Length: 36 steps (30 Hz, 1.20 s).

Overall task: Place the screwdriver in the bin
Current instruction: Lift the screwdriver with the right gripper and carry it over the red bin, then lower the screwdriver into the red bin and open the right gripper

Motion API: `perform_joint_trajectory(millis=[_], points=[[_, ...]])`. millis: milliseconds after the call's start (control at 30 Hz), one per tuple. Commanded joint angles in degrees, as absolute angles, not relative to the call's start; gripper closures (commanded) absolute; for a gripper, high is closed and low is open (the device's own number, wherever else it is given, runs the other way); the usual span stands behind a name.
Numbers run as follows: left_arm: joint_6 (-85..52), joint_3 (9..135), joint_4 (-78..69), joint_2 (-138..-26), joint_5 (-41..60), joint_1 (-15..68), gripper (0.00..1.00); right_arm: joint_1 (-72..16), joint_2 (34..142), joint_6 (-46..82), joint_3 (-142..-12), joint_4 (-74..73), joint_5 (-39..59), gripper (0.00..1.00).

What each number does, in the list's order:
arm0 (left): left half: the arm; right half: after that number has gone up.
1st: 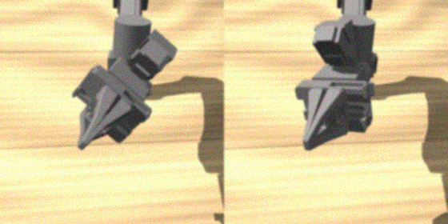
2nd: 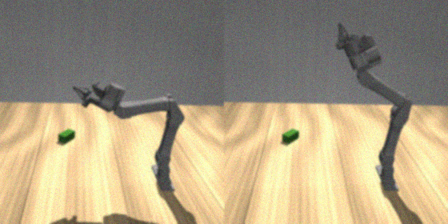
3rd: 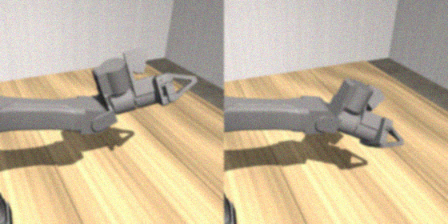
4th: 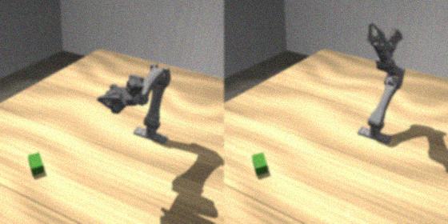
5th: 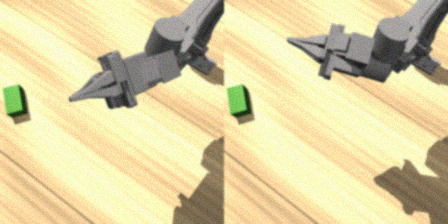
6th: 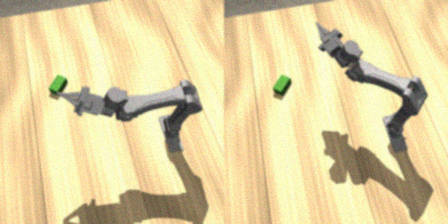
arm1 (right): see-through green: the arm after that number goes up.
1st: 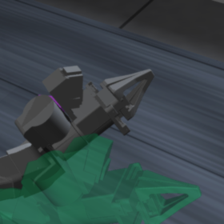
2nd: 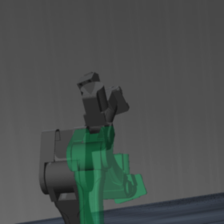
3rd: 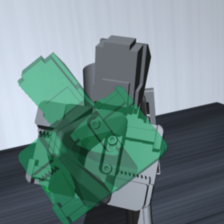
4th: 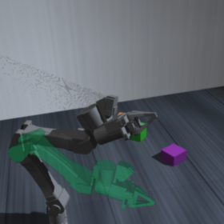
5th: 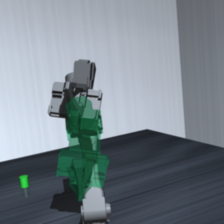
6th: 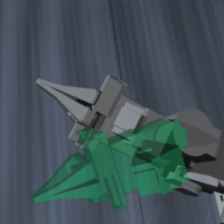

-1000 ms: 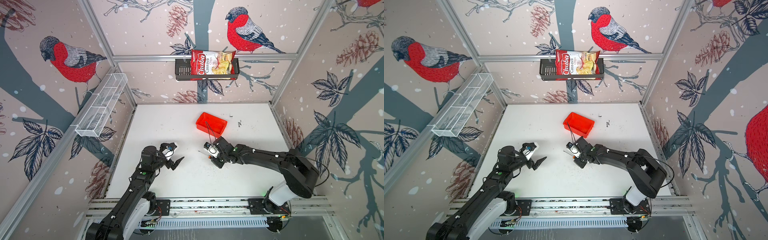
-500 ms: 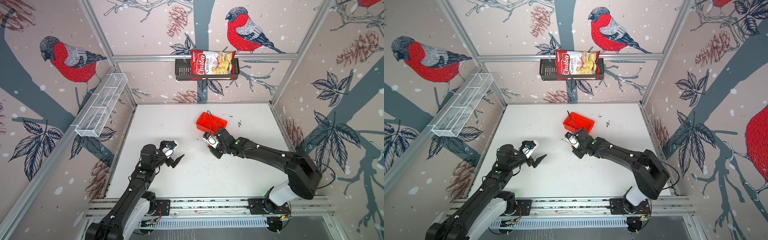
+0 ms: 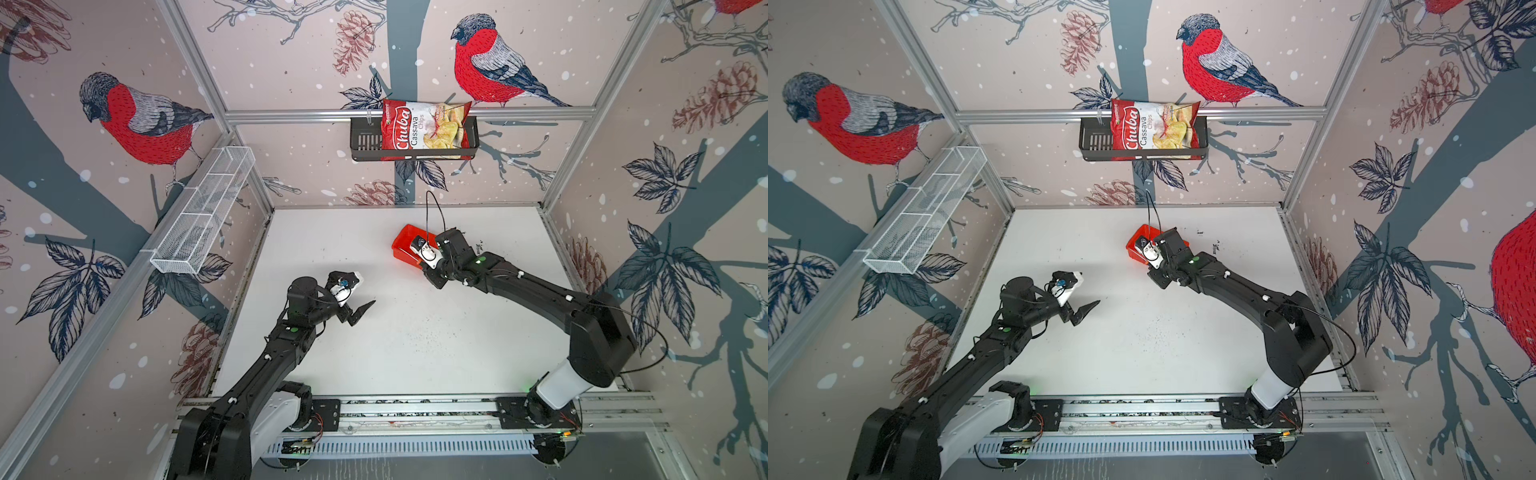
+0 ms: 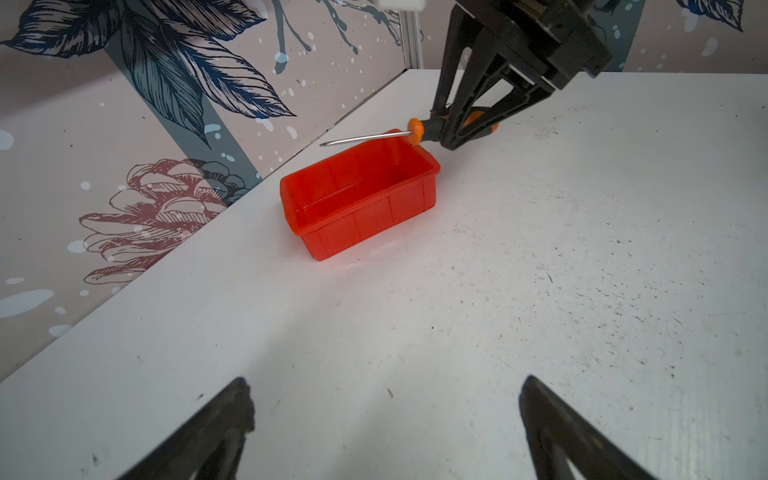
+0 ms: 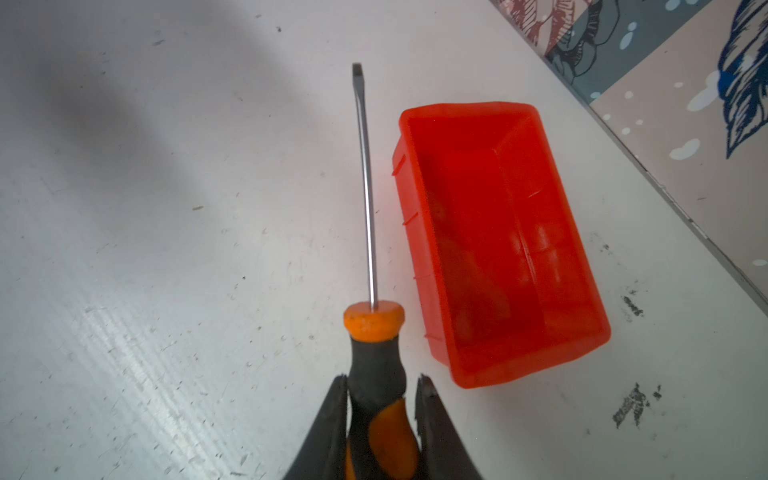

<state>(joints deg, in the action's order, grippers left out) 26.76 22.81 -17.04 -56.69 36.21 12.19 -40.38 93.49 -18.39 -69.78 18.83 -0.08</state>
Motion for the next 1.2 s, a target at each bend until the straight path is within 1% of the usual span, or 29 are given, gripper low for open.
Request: perform_joint_trajectory(millis=[0,333,567,767,900,1167], points=[[25.57,24.90,-22.67,-59.97,34.49,14.22,0.01,-38.92,95.60,-21.17,-71.86,17.93,1.02,0.87],[25.40,34.53,-21.49,-73.07,30.53,20.20,0.01,-34.27,102.49,-23.23,-78.82,17.12,3.97,0.87],[24.96,38.40,-22.91,-79.05,29.95,21.75,0.01,-30.68,106.79,-25.99,-81.32,16.12,6.84,0.87],[25.10,41.19,-23.08,-82.30,29.91,22.32,0.01,-30.17,110.98,-29.53,-83.45,16.35,7.09,0.86],[25.40,41.75,-23.02,-82.86,30.75,22.32,0.01,-29.89,115.07,-29.01,-87.01,18.63,5.74,0.86],[24.54,41.22,-24.06,-82.79,30.94,22.41,0.01,-29.87,119.57,-28.03,-89.90,18.98,5.01,0.85]])
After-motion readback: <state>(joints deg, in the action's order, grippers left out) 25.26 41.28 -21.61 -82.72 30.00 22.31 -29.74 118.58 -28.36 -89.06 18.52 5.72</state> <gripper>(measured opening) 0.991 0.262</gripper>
